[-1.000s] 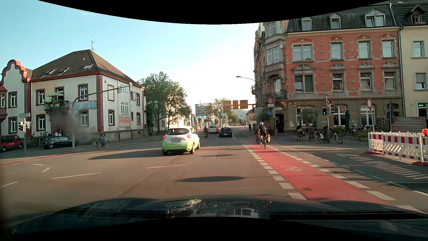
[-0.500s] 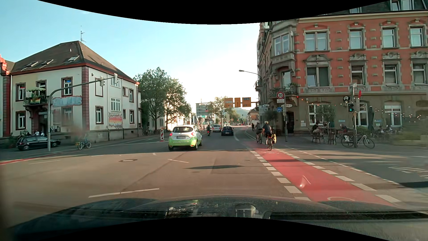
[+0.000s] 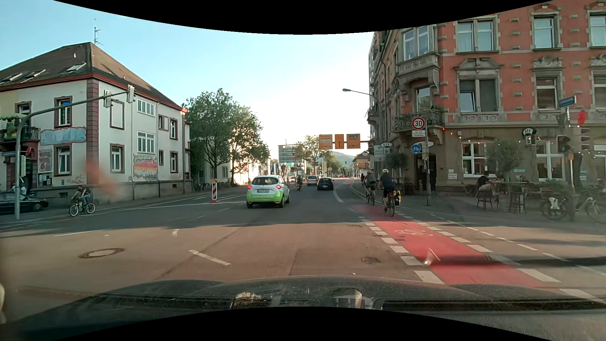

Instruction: Follow the waypoints while adhering to traffic rules and regulations

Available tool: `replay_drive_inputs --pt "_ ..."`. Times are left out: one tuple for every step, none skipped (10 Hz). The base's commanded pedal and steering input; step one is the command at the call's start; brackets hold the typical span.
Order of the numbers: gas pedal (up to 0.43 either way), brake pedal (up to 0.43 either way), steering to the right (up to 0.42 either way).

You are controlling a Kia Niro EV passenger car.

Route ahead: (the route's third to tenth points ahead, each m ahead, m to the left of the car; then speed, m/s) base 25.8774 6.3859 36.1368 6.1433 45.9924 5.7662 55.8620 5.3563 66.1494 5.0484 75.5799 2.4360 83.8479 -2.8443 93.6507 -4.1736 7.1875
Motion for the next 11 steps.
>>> replay_drive_inputs --pt "0.098 0.0 -0.008" --pt "0.098 0.0 -0.007" --pt "0.098 0.0 -0.007" --pt "0.098 0.0 -0.007" --pt "0.098 0.0 -0.006" --pt "0.098 0.0 -0.006" --pt "0.098 0.0 -0.006" --pt "0.098 0.0 -0.006" --pt "0.098 0.0 -0.005" --pt "0.11 0.0 -0.005" --pt "0.13 0.0 -0.005"
